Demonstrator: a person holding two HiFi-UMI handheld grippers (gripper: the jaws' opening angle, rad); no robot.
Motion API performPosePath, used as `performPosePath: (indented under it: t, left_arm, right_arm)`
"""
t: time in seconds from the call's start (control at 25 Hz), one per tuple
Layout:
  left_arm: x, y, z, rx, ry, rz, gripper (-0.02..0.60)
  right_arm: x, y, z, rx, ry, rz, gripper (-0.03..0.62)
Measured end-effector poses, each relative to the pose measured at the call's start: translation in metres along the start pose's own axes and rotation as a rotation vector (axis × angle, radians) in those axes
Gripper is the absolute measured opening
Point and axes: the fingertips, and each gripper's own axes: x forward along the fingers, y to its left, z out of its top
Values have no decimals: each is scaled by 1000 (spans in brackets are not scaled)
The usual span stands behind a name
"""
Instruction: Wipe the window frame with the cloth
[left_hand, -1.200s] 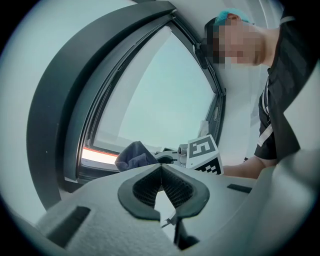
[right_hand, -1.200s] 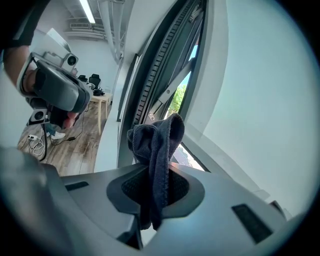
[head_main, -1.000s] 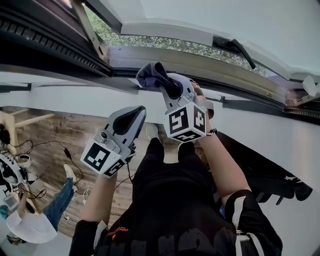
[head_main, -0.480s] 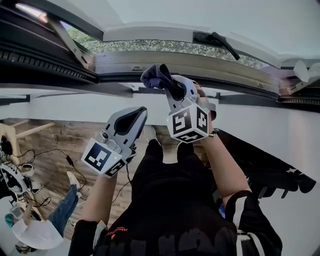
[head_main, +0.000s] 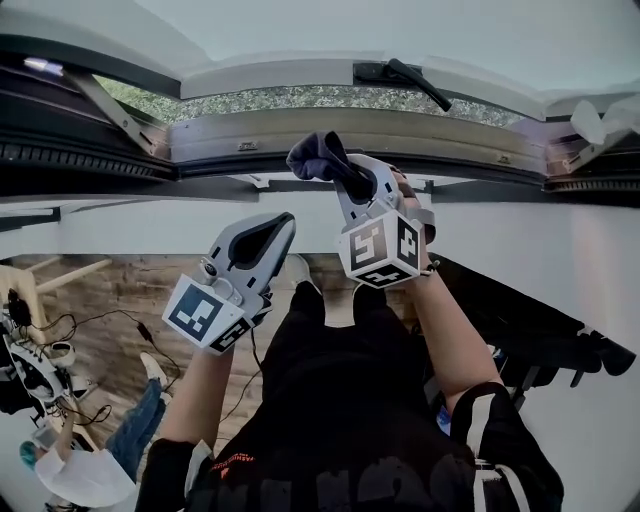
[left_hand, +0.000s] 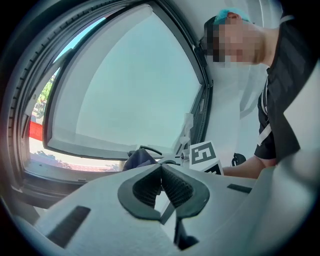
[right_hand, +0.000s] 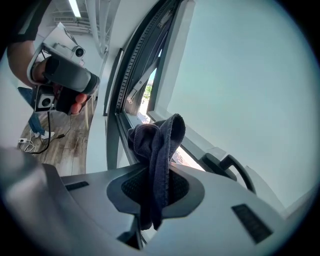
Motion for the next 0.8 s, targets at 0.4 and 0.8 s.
performPosePath:
  t: [0.4, 0.8]
  left_arm:
    - [40, -28, 2, 21, 20, -64, 21]
    - [80, -58, 1, 36, 40, -128, 20]
  right_arm:
    - [-29, -33, -42, 42, 35, -60, 43]
    - [-58, -68, -81, 88, 63, -120, 43]
